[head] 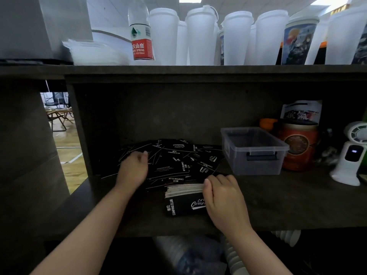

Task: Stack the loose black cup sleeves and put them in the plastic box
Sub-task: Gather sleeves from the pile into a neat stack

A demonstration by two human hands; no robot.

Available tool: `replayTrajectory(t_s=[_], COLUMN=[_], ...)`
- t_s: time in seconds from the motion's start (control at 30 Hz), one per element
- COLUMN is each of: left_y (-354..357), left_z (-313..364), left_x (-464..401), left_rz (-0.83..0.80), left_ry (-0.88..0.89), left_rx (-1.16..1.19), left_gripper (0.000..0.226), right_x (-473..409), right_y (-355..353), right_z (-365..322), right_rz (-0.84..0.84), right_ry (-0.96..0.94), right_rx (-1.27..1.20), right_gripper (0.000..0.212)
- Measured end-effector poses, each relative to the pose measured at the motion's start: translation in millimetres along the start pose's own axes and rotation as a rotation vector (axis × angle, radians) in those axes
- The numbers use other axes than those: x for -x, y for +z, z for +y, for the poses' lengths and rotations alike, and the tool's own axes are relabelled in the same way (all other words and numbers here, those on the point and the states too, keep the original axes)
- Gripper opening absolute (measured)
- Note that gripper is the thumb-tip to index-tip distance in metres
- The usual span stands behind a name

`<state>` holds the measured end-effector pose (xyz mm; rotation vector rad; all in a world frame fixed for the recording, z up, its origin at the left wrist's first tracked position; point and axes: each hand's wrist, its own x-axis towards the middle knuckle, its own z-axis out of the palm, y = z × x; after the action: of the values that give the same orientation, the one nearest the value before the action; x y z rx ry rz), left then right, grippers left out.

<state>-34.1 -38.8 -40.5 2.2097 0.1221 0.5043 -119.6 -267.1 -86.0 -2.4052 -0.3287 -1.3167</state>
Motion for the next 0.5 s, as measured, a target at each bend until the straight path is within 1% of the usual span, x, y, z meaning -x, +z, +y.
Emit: replayTrajectory(t_s=[0.03,0.07,0.1,0.13,0.17,0.2,0.27,0.33,0.4,0.47,0.5], left_y=[1,3,6,11,15,18,20,15,3,-12,-20], left_z=[-8,-16,-24,-30,-36,-41,-47,-46,-39,-27,-19], left_x=[-18,-31,-40,-45,-49,-51,-53,-51,-42,-27,-15], left_rz=[0.082,0.08,0.033,-0.015,-0.033,-0.014,0.096,0.232,0.332,0.367,0.342], left_ry=[-0.057,-0.13,-0.2,-0.248,-0.272,-0.272,-0.227,-0.131,-0.044,0.054,0.119], left_rx=[-0.132,-0.271,-0.397,-0.475,-0.504,-0.483,-0.331,-0.109,0.097,0.244,0.292], left_gripper=[0.051,0.064,0.077,0.086,0.089,0.086,0.073,0.052,0.03,0.021,0.019], right_x=[0,1,1,1,0,0,1,1,1,2,2], right_y=[1,1,1,1,0,0,0,0,0,-2,-4], right_z=[0,1,1,2,2,1,1,2,1,0,-1], right_rz=[-0.009,-0.016,-0.021,-0.026,-0.031,-0.035,-0.038,-0.039,-0.058,-0.079,-0.09], right_ry=[0.005,0.008,0.008,0.008,0.007,0.006,0.004,0.004,0.02,0.051,0.072], right_rx=[-0.007,-0.012,-0.015,-0.017,-0.021,-0.024,-0.018,-0.006,-0.014,-0.047,-0.07], right_gripper=[0.041,0.04,0.04,0.04,0.04,0.04,0.04,0.04,0.04,0.038,0.038])
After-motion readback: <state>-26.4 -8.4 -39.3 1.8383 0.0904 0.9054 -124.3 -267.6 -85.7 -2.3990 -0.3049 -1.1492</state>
